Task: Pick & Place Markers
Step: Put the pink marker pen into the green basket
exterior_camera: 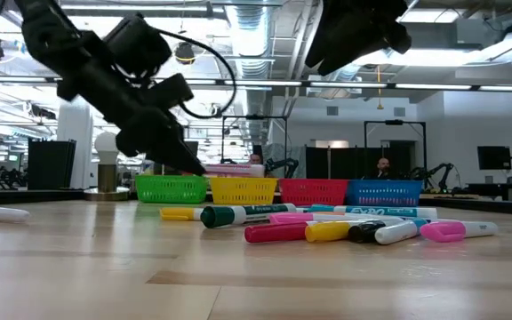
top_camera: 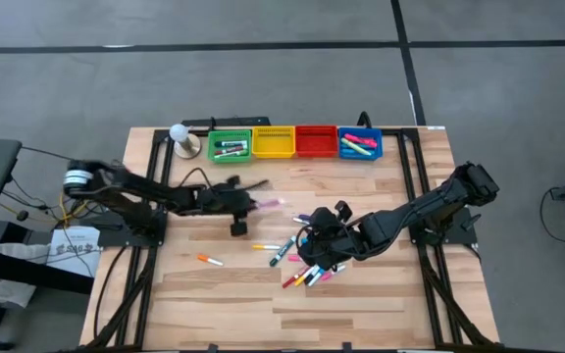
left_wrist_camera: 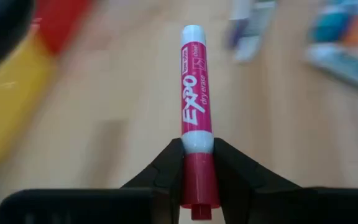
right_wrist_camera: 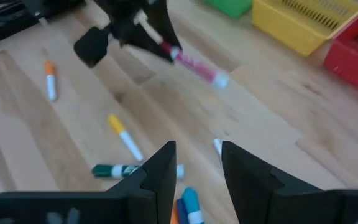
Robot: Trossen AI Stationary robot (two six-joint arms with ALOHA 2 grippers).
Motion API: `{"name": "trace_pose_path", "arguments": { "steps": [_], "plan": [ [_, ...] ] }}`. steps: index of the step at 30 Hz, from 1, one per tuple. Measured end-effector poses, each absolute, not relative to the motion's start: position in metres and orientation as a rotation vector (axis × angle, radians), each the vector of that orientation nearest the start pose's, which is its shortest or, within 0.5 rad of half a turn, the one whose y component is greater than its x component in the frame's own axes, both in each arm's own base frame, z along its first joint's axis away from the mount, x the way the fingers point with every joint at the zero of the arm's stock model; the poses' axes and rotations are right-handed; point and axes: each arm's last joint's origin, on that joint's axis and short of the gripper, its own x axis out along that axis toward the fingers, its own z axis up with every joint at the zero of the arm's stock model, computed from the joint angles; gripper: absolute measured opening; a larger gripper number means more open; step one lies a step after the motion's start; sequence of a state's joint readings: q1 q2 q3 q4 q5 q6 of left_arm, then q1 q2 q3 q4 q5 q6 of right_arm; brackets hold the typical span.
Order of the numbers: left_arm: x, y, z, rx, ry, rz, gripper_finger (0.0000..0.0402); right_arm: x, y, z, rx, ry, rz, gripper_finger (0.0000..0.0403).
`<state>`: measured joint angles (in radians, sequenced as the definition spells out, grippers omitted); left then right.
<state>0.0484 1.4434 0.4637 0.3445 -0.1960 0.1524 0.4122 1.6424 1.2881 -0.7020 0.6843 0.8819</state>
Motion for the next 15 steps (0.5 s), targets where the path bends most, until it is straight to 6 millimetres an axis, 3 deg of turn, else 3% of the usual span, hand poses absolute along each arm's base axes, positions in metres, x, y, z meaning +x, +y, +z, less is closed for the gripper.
{"name": "trace_pose_path", "arguments": {
  "steps": [8, 15],
  "plan": [
    [0.212, 0.031, 0.171, 0.341, 0.754, 0.604, 0.0072, 0.316, 0.107, 0.26, 0.239, 0.694, -0.638, 0.0118],
    [0.195, 0.037, 0.193, 0.525, 0.755, 0.718, 0.0073, 0.318, 0.103, 0.26, 0.244, 0.693, -0.652, 0.0118]
  ]
}}
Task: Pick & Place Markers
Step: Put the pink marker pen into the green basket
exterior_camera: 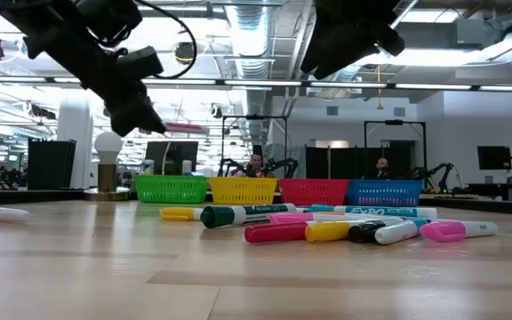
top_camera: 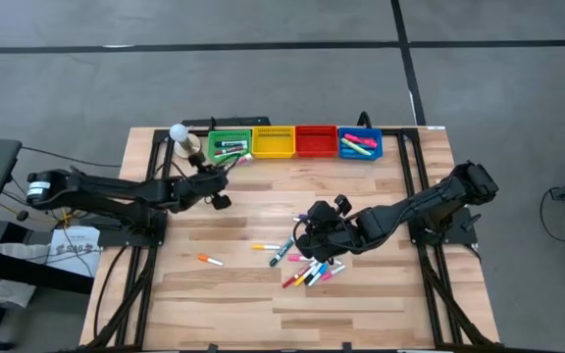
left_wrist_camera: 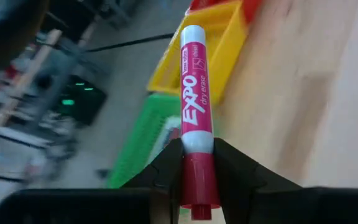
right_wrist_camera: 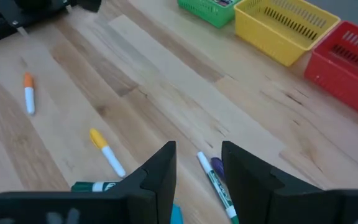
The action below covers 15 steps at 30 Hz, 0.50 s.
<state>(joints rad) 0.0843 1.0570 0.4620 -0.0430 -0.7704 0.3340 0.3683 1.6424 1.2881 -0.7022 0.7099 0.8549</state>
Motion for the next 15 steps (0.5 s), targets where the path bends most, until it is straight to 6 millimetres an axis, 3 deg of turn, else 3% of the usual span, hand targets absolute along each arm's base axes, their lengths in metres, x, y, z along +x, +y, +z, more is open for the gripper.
{"name": "trace_pose_path", "arguments": {
  "steps": [6, 11, 15],
  "plan": [
    [0.185, 0.06, 0.2, 0.697, 0.878, 0.834, 0.008, 0.318, 0.104, 0.26, 0.245, 0.695, -0.645, 0.0118],
    [0.18, 0.082, 0.196, 0.785, 0.987, 0.702, 0.007, 0.318, 0.104, 0.26, 0.246, 0.697, -0.643, 0.0118],
    [0.179, 0.101, 0.192, 0.768, 0.964, 0.593, 0.0075, 0.318, 0.104, 0.26, 0.247, 0.697, -0.643, 0.0118]
  ]
}}
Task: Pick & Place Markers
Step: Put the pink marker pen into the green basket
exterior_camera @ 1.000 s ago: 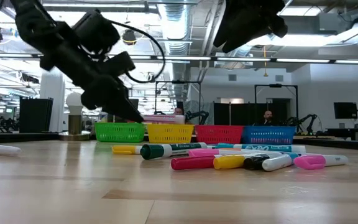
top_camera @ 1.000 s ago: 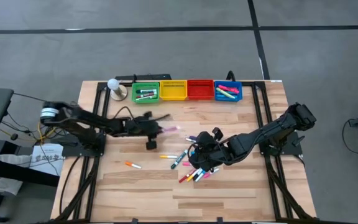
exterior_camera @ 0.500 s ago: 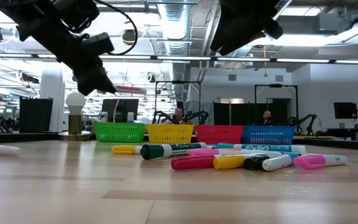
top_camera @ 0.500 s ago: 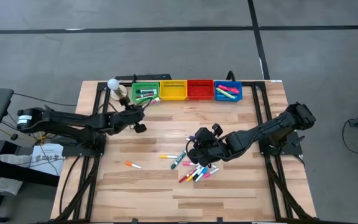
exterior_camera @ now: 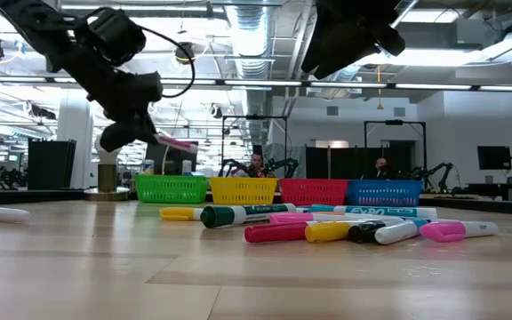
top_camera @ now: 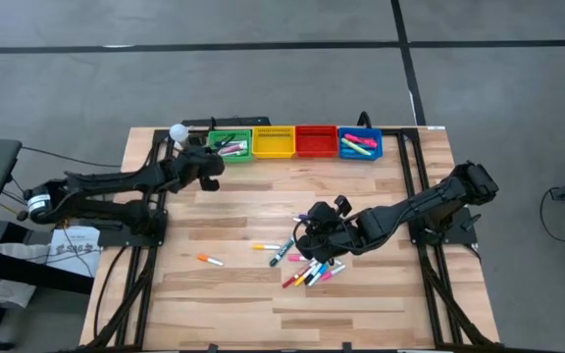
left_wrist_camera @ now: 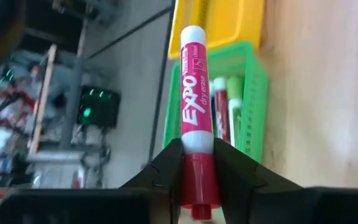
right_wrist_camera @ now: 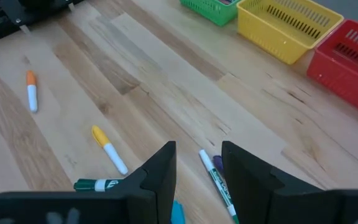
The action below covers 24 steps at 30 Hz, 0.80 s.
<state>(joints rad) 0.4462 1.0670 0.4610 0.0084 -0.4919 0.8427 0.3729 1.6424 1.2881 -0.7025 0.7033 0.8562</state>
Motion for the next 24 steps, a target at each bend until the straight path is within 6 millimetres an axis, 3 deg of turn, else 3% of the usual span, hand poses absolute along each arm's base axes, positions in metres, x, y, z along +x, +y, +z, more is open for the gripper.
{"name": "trace_pose_path", "arguments": {
  "steps": [6, 15, 24],
  "plan": [
    [0.183, 0.125, 0.198, 0.877, 0.849, 0.567, 0.0083, 0.318, 0.104, 0.26, 0.247, 0.698, -0.644, 0.0118],
    [0.173, 0.158, 0.184, 0.781, 0.852, 0.589, 0.0078, 0.319, 0.098, 0.26, 0.252, 0.699, -0.662, 0.0118],
    [0.174, 0.164, 0.175, 0.747, 0.841, 0.518, 0.0082, 0.319, 0.092, 0.259, 0.251, 0.712, -0.687, 0.0118]
  ]
}}
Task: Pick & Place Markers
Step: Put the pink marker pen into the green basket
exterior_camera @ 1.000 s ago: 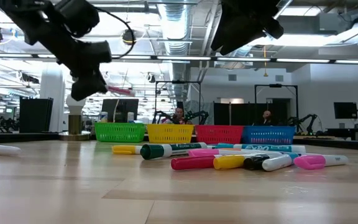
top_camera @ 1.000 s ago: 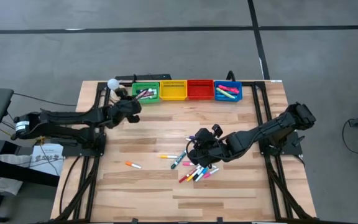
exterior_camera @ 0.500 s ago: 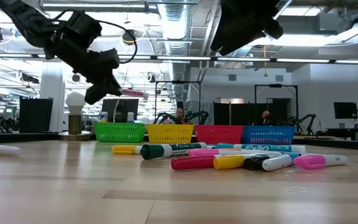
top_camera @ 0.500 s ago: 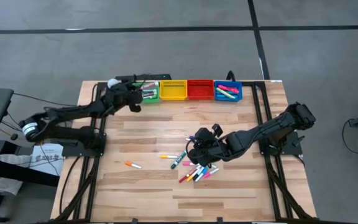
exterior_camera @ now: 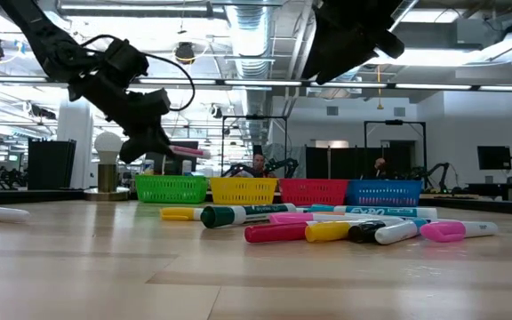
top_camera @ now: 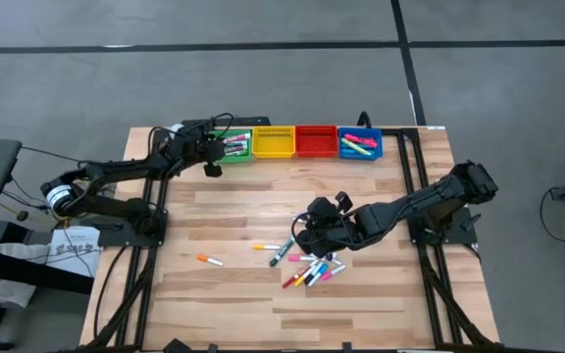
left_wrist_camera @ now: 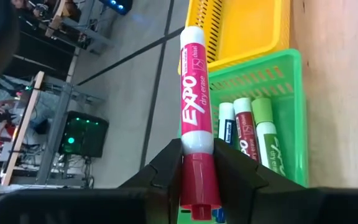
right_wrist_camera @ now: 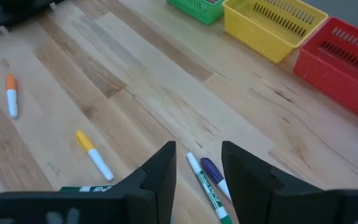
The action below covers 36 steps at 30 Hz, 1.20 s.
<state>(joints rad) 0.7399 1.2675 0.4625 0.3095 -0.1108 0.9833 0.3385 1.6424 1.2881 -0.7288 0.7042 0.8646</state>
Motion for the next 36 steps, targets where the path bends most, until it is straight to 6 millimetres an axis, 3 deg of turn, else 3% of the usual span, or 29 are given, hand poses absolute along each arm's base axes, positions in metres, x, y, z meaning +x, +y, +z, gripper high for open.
{"name": "trace_pose_path", "arguments": {
  "steps": [28, 36],
  "plan": [
    [0.174, 0.1657, 0.1769, 0.738, 0.825, 0.558, 0.0086, 0.3137, 0.0904, 0.256, 0.267, 0.745, -0.731, 0.0118],
    [0.1732, 0.1674, 0.1782, 0.739, 0.818, 0.58, 0.0086, 0.3161, 0.0981, 0.2567, 0.367, 0.742, -0.671, 0.0118]
  ]
}}
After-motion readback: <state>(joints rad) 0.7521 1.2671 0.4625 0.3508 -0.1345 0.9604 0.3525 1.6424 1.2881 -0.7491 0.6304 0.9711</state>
